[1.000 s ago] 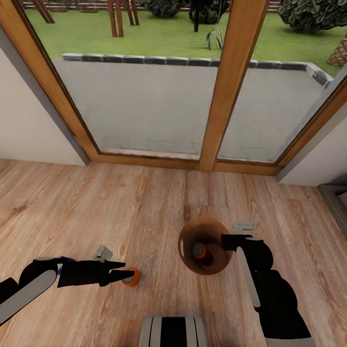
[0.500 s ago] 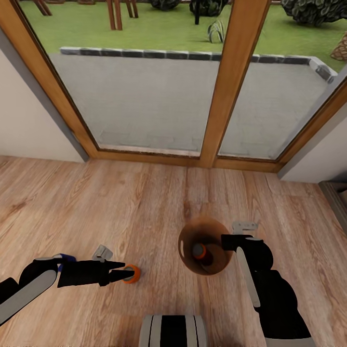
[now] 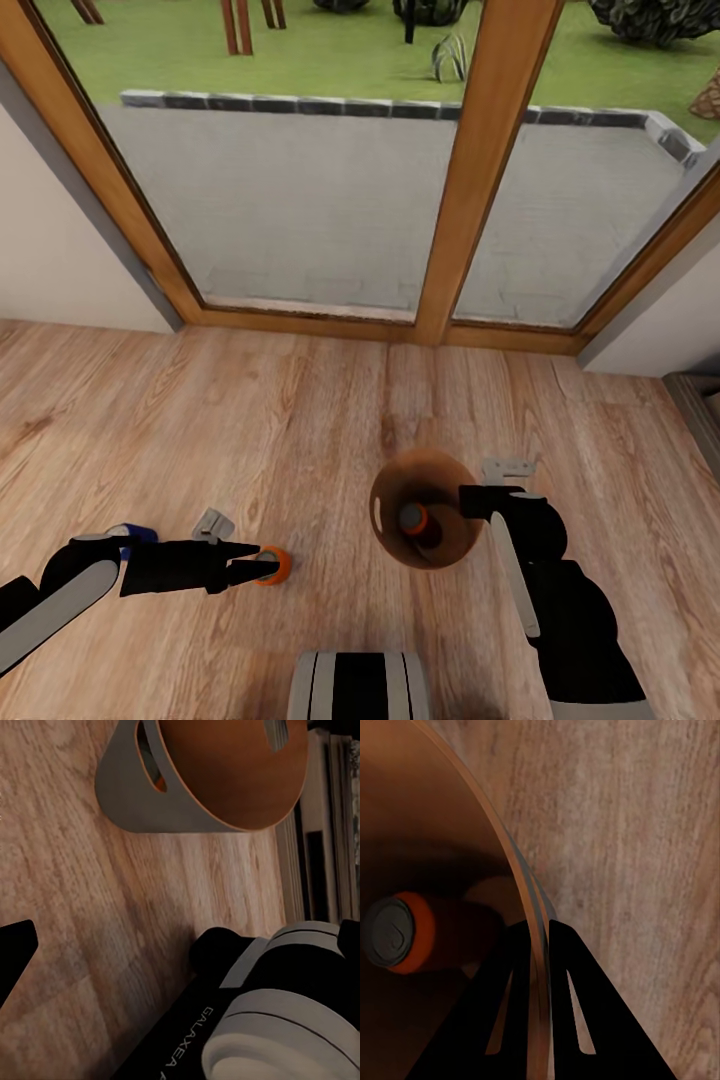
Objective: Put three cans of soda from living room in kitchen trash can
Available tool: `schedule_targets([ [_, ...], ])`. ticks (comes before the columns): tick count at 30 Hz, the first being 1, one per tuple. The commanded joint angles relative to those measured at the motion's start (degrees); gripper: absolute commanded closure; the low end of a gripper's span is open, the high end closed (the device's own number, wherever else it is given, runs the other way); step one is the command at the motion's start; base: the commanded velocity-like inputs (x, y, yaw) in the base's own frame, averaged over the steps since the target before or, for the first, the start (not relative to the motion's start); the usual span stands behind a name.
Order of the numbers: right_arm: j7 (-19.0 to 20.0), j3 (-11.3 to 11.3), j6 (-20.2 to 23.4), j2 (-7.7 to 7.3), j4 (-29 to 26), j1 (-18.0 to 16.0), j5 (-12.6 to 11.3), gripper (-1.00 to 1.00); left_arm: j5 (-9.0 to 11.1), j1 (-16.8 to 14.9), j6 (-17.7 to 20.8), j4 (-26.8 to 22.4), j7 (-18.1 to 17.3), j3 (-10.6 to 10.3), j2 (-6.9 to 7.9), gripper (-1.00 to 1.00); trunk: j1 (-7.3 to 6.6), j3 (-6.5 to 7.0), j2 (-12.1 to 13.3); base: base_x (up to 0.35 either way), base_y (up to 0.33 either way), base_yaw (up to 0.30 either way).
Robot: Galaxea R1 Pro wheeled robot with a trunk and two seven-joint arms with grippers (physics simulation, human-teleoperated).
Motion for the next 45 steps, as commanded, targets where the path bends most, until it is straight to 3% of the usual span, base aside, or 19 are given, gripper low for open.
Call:
schedule_targets([
  [1, 0.26, -0.04, -0.06, 0.0, 0.07, 0.02, -0.44, 1.0, 0.01, 0.0, 0.0, 0.01, 0.0, -0.02, 0.01, -1.0, 0.01, -0.1, 0.0, 0.0, 0.0, 0.0],
  [45, 0.25, -0.04, 0.11, 0.0, 0.07, 0.02, -0.44, 1.0, 0.07, -0.02, 0.0, 0.01, 0.0, 0.07, -0.04, -1.0, 0.01, -4.06, 0.0, 0.0, 0.0, 0.0],
])
